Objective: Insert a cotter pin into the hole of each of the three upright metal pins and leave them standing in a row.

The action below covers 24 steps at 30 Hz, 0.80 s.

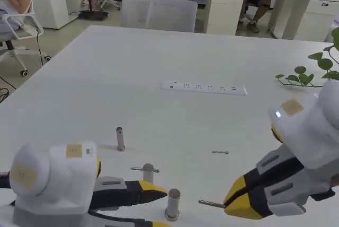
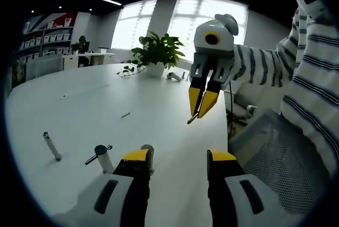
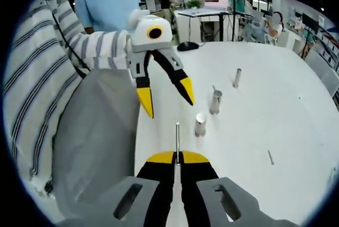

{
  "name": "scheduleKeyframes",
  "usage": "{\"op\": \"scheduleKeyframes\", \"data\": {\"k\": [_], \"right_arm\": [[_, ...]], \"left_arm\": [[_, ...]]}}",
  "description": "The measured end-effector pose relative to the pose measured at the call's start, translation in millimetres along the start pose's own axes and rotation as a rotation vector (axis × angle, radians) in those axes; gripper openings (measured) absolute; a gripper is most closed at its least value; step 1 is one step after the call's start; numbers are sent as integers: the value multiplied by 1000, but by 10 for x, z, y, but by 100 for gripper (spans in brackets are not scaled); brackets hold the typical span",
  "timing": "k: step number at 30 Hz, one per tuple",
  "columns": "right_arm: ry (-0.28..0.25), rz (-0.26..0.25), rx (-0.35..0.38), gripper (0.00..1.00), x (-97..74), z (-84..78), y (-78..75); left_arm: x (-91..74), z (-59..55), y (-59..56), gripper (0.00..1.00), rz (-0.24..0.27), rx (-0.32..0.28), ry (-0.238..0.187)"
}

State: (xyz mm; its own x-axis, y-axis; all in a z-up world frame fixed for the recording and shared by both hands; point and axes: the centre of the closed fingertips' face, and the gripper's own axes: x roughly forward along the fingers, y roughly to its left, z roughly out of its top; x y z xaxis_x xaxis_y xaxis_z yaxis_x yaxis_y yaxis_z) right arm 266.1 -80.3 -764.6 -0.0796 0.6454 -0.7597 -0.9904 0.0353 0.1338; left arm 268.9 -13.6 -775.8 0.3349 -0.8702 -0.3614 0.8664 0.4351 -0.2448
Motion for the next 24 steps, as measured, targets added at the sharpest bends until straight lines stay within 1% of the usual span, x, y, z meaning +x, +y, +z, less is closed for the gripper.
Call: {"op": "scheduleKeyframes", "data": {"k": [2, 5, 7, 8, 12, 16, 19, 24], "right_arm": [[3, -6, 2, 3, 16, -19, -15], [8, -19, 8, 3, 44, -45, -47], [11, -23, 13, 3, 61, -64, -63], [11, -25, 16, 3, 68, -71, -70], [14, -31, 21, 3, 115, -94, -96], [13, -36, 26, 3, 178, -108, -130], [12, -35, 30, 3, 219, -111, -150], [13, -34, 36, 3, 302, -111, -185]], "left_arm": [[3, -22, 30, 46, 8, -8, 1], [24, -81, 74, 52, 24, -1, 15], [38, -105, 86, 56, 24, -5, 12], [46, -116, 85, 56, 20, -10, 11], [88, -206, 122, 57, 29, -6, 39], [111, -251, 151, 59, 31, -13, 43], [139, -298, 165, 59, 31, -10, 56], [200, -351, 206, 59, 35, -16, 60]]}}
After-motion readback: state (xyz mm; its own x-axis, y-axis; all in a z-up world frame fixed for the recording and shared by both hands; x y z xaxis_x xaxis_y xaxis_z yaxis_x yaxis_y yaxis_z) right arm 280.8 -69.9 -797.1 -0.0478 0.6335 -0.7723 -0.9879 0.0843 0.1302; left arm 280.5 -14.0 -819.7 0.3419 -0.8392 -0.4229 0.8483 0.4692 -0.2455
